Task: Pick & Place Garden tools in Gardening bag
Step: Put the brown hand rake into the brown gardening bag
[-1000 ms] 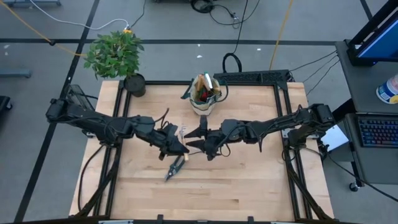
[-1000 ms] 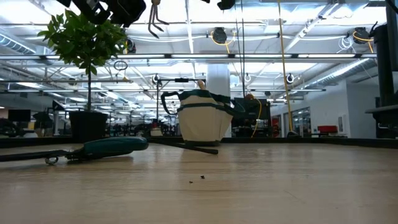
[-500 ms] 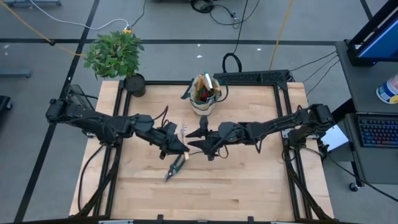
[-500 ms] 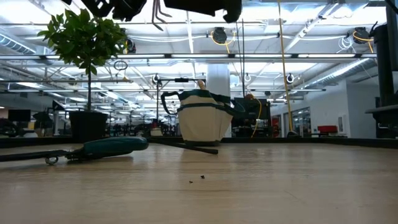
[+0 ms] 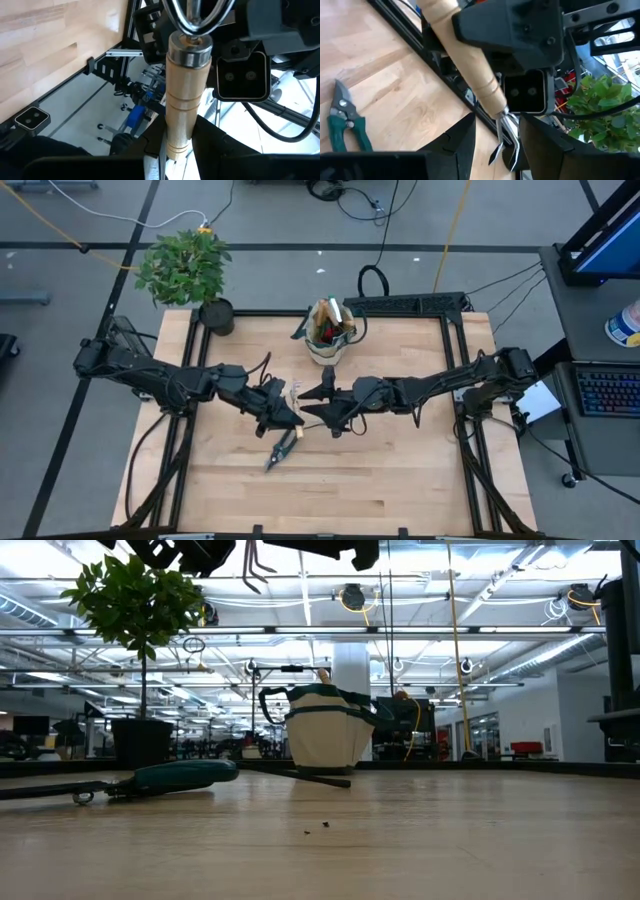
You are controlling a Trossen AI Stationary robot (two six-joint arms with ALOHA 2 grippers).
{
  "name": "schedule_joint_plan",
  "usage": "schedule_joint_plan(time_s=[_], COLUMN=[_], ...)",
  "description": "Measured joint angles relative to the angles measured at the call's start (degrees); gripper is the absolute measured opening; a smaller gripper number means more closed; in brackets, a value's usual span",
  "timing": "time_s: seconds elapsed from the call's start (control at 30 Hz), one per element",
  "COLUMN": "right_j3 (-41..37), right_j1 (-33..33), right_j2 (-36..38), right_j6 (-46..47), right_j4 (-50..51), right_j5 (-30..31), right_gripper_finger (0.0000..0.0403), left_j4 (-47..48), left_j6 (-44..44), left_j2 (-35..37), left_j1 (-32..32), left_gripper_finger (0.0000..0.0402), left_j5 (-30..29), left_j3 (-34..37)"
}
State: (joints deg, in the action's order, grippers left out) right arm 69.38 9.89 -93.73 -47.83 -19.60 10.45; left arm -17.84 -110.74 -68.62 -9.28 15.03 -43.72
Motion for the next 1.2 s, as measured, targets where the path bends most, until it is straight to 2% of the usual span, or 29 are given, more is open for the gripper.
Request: schedule_joint_plan(time_s=[0.53, 1.2], right_j3=[0.0, 0.1], right_j1=[0.0, 0.0], right_j2=[0.0, 0.0], right_j6=[-1.0, -0.9], right_j4=[-2.1, -1.7], right_j5=[-1.7, -2.6], right_gripper_finger=[0.0144, 0.0144], left_j4=[-0.5, -3.3], left_j6=[-0.8, -2.3], left_j2=[-0.5, -0.6], left_j1=[0.4, 0.5], left_gripper_finger=[0.0066, 0.0066], left_j5=[0.2, -3.1], left_j3=[0.0, 0.1])
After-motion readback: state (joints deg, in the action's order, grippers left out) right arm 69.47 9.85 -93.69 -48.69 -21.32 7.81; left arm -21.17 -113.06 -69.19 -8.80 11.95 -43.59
